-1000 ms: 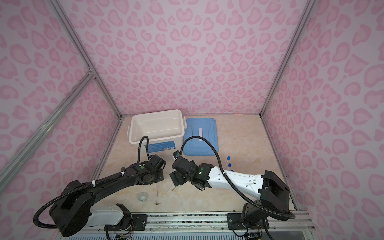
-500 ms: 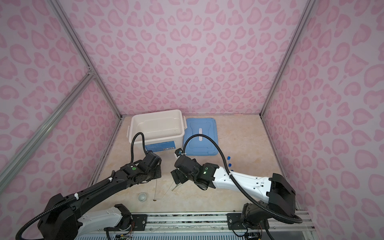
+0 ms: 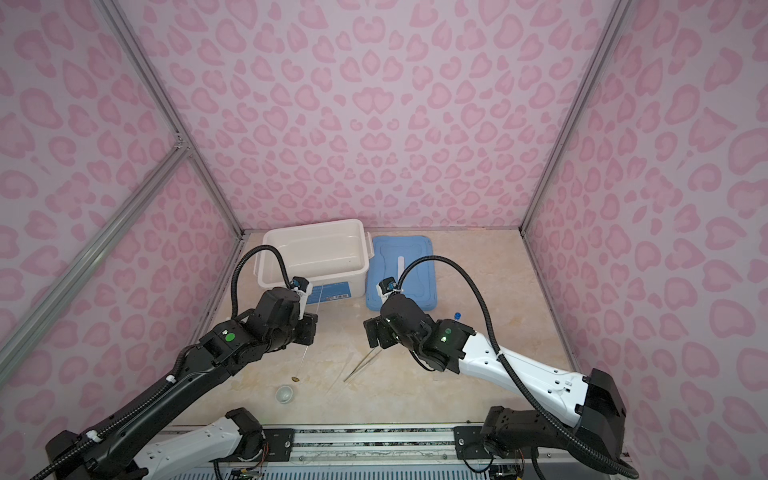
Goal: Organize the chemistry lab equipment
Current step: 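Lift the rod over the white bin with the left gripper while the right approaches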
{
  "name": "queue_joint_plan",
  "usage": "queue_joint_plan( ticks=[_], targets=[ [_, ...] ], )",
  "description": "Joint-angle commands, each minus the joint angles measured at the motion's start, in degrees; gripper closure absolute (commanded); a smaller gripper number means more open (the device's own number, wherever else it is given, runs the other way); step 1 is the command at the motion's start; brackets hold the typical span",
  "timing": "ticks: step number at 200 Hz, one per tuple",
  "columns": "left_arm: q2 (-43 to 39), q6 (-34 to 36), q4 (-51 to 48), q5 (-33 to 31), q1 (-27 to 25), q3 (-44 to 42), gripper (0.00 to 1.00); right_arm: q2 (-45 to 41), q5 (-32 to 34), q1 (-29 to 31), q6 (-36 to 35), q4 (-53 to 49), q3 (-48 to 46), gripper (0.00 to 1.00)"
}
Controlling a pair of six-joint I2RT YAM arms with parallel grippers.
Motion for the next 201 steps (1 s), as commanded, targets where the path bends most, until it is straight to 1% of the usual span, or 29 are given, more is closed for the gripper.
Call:
queue_joint_plan(
  ticks=[1, 15, 29, 35, 56, 76, 86, 105, 120, 136, 160, 173, 201],
  targets=[
    [1.5, 11.8, -1.9, 1.6, 1.1, 5.9, 0.97, -0.8, -1.0, -2.1, -2.0, 2.4, 0.7, 0.05],
    [3.7, 16.0, -2.7, 2.1, 2.8, 11.3, 0.97, -0.6, -2.5, -4.0, -3.3, 2.4, 2.0, 0.05],
    [6.8, 21.6, -3.6, 4.2, 5.1, 17.0, 0.97, -0.2, -4.3, -6.2, -4.5, 2.5, 3.7, 0.05],
    [7.8, 24.1, -3.3, 5.7, 6.3, 18.9, 0.97, 0.0, -5.1, -7.3, -4.8, 2.7, 4.5, 0.05],
    [12.4, 32.0, -3.4, 12.0, 10.4, 27.0, 0.97, 1.8, -11.3, -11.9, -5.2, 3.1, 8.3, 0.05],
    [16.5, 38.9, -1.1, 14.7, 13.4, 31.2, 0.97, 4.1, -14.6, -15.0, -6.1, 4.0, 11.8, 0.05],
    [19.5, 41.1, -1.4, 14.7, 15.3, 33.9, 0.97, 5.8, -15.9, -16.0, -6.5, 3.9, 13.8, 0.05],
    [24.8, 46.6, -1.4, 13.2, 16.9, 38.5, 0.97, 8.9, -18.4, -17.5, -7.4, 3.9, 17.3, 0.05],
    [27.1, 51.4, 1.8, 14.8, 17.9, 39.6, 0.97, 11.3, -20.9, -18.6, -8.1, 4.8, 19.9, 0.06],
    [29.0, 54.4, 5.8, 18.6, 19.6, 39.9, 0.97, 13.9, -23.4, -19.8, -8.8, 5.7, 22.7, 0.06],
    [33.7, 56.9, 4.5, 20.9, 21.3, 43.3, 0.97, 17.6, -25.1, -21.4, -9.6, 4.7, 26.9, 0.07],
    [35.4, 59.1, 4.8, 21.4, 21.7, 42.3, 0.97, 18.9, -25.3, -22.2, -9.9, 4.6, 29.7, 0.07],
    [38.6, 61.4, 7.7, 20.8, 22.5, 38.1, 0.97, 21.3, -26.2, -23.1, -10.4, 4.7, 31.7, 0.07]
  ],
)
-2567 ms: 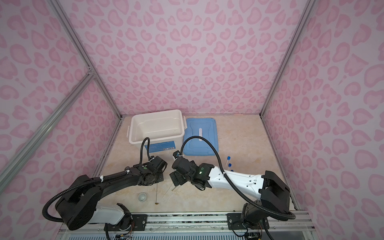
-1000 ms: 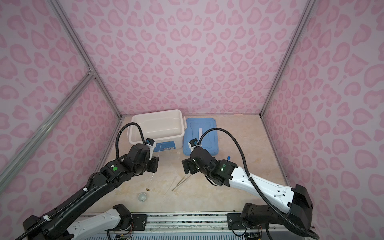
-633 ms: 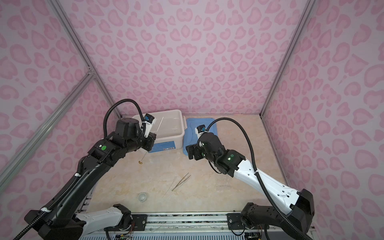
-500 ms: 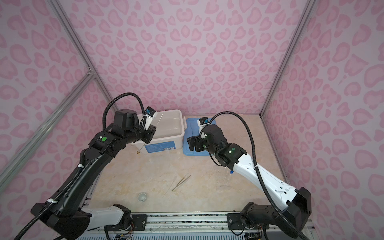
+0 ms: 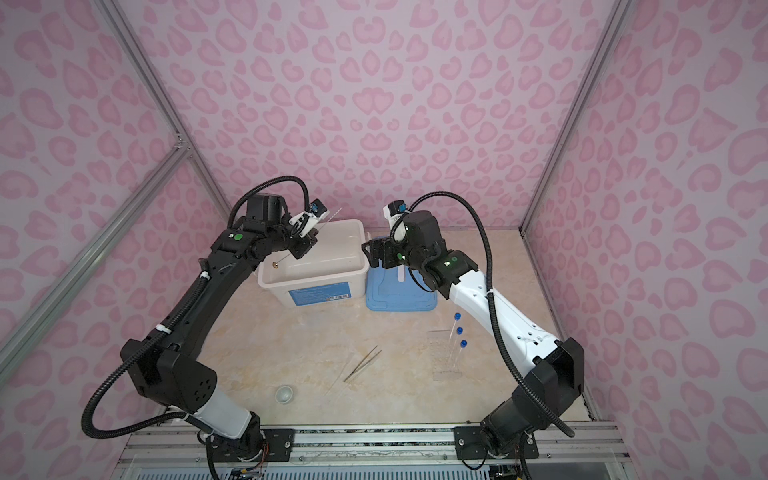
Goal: Organize the chemistry lab equipment
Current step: 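Lift the rod over the white bin with the left gripper while the right approaches, then lower the held rod into the white bin with the left gripper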
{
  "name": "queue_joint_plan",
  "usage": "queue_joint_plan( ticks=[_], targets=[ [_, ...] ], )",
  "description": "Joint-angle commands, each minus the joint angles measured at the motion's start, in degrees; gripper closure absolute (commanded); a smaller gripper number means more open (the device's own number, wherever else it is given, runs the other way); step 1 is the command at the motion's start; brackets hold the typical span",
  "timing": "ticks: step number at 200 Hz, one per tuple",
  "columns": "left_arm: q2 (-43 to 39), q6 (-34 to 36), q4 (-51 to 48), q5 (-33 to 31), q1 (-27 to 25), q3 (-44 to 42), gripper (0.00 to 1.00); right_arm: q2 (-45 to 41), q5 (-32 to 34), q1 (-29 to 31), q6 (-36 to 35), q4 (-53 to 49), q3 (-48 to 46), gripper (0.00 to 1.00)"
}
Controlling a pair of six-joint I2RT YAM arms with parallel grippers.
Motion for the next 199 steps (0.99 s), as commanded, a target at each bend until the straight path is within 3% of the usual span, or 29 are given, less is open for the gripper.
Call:
queue_joint_plan(
  ticks=[1, 100, 199],
  targets=[
    [2.3, 4.5, 2.8, 1.7, 0.7, -2.2, 0.97, 1.6, -1.9, -0.5, -1.4, 0.6, 1.2, 0.07],
    [13.9, 7.9, 0.2, 4.1, 1.4, -0.3, 0.97, 12.0, -6.2, 0.6, -10.5, -7.7, 10.5, 0.09],
    [17.6, 10.3, -1.6, 4.4, 1.3, -3.0, 0.97, 16.1, -5.9, 1.2, -11.1, -8.8, 13.2, 0.10]
  ],
)
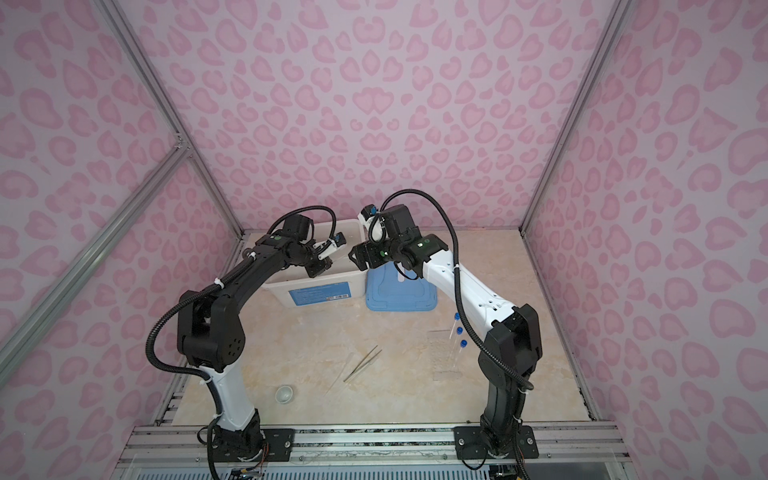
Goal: Organize the chemistry lab equipment
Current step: 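Lower the held rod into the white bin with the left gripper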
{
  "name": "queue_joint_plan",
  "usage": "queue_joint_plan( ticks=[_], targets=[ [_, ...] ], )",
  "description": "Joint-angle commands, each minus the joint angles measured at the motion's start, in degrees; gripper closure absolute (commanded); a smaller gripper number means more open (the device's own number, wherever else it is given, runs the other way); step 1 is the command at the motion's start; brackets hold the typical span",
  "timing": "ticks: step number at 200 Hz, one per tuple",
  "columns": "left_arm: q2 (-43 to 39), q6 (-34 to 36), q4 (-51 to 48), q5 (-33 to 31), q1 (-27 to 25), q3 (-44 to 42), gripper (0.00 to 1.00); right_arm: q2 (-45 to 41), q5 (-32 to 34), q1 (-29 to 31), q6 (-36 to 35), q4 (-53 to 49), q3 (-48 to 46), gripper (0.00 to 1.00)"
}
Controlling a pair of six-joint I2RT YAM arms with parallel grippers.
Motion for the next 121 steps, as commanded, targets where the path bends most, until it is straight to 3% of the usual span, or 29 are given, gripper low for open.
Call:
queue_joint_plan(
  ticks=[1, 121],
  targets=[
    [1.0, 1.0, -0.9, 0.4, 0.0, -1.1, 0.97, 0.8, -0.3, 0.0, -0.5, 0.5, 0.1, 0.10],
    [3.8, 0.0, -2.4, -0.3, 0.3, 0.5, 0.97, 3.8, -0.9, 0.7, 0.6, 0.6, 1.5, 0.11]
  ],
)
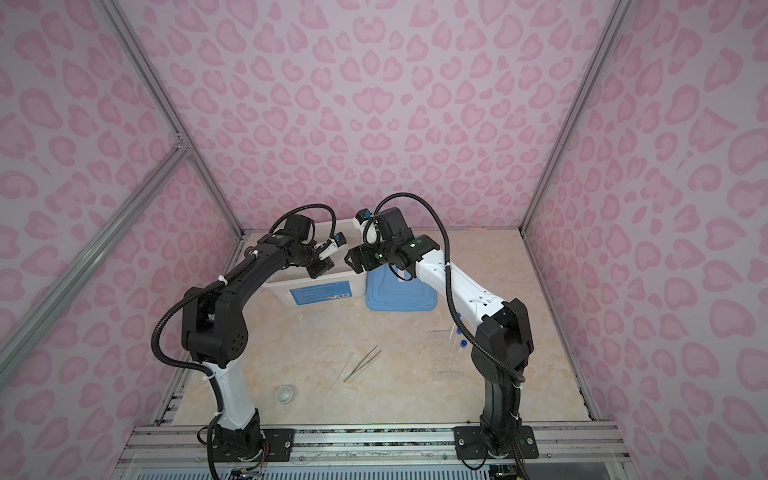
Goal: Organize the chemistry lab equipment
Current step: 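Lower the held rod into the white bin with the left gripper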
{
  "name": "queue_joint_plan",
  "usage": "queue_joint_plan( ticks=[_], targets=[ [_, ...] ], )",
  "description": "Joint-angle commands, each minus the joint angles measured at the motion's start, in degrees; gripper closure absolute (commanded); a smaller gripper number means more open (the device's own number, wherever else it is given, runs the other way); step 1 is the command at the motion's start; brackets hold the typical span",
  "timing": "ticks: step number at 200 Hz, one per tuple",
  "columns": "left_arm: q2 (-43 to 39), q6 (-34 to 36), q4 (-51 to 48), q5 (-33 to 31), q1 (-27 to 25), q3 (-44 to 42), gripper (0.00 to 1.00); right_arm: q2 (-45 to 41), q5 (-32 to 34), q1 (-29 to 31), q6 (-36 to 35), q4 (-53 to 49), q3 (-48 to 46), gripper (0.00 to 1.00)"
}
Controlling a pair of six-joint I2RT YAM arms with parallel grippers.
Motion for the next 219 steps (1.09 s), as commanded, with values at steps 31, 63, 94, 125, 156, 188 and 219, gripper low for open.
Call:
queue_joint_plan(
  ticks=[31, 63, 94, 125, 156, 188, 219],
  targets=[
    [3.0, 4.2, -7.3, -0.8, 0.0, 1.9, 0.97, 0.5, -0.2, 0.0, 0.8, 0.8, -0.2, 0.12],
    [5.8, 4.7, -12.3, -0.2, 0.3, 5.3, 0.97, 0.4, -0.2, 0.0, 1.3, 1.2, -0.7, 0.12],
    [8.2, 4.5, -15.0, 0.2, 0.3, 8.3, 0.97, -0.1, -0.1, 0.0, 1.4, 1.4, -1.5, 0.12],
    [10.3, 4.5, -16.1, -0.4, 0.5, 11.4, 0.96, 0.0, 0.0, 0.0, 1.4, 1.7, -1.8, 0.12],
    [12.2, 3.9, -18.1, 0.6, 0.7, 14.8, 0.92, 0.7, -0.2, -0.1, 1.7, 1.9, -1.7, 0.12],
    [13.3, 3.3, -19.2, 1.0, 0.8, 16.1, 0.85, 0.8, -0.2, -0.1, 1.8, 2.0, -1.8, 0.13],
    [13.8, 2.9, -19.6, 1.3, 1.1, 16.6, 0.84, 0.9, -0.1, -0.1, 1.9, 1.9, -1.8, 0.13]
  ],
)
